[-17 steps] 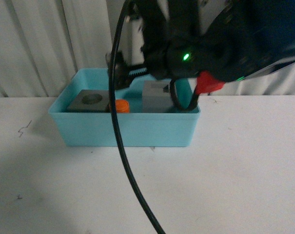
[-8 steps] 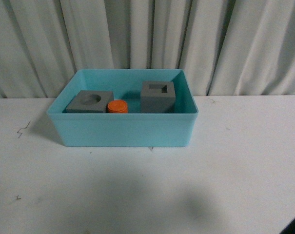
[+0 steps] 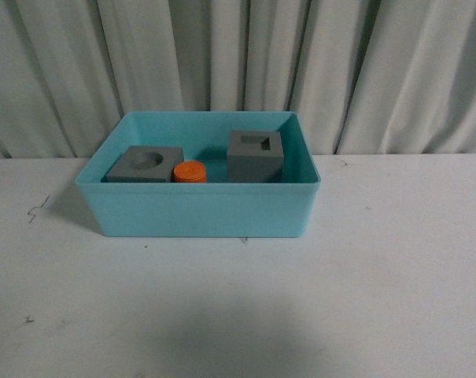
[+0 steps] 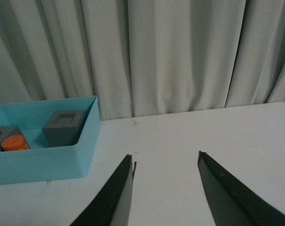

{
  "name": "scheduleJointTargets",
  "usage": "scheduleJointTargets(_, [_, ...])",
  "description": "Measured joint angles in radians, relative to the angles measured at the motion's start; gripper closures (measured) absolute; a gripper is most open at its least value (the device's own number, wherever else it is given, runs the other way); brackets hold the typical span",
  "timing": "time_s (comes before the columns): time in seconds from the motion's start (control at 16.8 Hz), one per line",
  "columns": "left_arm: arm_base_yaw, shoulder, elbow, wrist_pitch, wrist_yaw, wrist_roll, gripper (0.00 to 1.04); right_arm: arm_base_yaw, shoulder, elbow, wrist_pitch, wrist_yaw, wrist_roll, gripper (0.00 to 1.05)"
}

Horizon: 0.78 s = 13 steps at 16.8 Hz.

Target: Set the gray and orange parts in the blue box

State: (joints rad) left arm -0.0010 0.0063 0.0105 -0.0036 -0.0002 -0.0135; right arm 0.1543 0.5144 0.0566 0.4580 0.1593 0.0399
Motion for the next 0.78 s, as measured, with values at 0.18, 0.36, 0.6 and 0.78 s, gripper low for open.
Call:
scheduleJointTargets(0.18, [0.000, 0.000, 0.000, 0.000, 0.000, 0.000, 0.07, -0.058, -0.077, -0.028, -0.039, -0.069, -0.025, 0.96])
scheduleJointTargets(0.36, [0.000, 0.000, 0.000, 0.000, 0.000, 0.000, 0.07, -0.160, -0.146, -0.045, -0.091, -0.155, -0.034, 1.03])
scheduleJointTargets(0.6, [0.000, 0.000, 0.000, 0.000, 0.000, 0.000, 0.07, -0.154, -0.238, -0.045, -0.180, -0.159, -0.034, 1.03])
scheduleJointTargets(0.78, [0.000, 0.000, 0.000, 0.000, 0.000, 0.000, 0.07, -0.154, -0.293, -0.045, -0.233, -0.159, -0.034, 1.03])
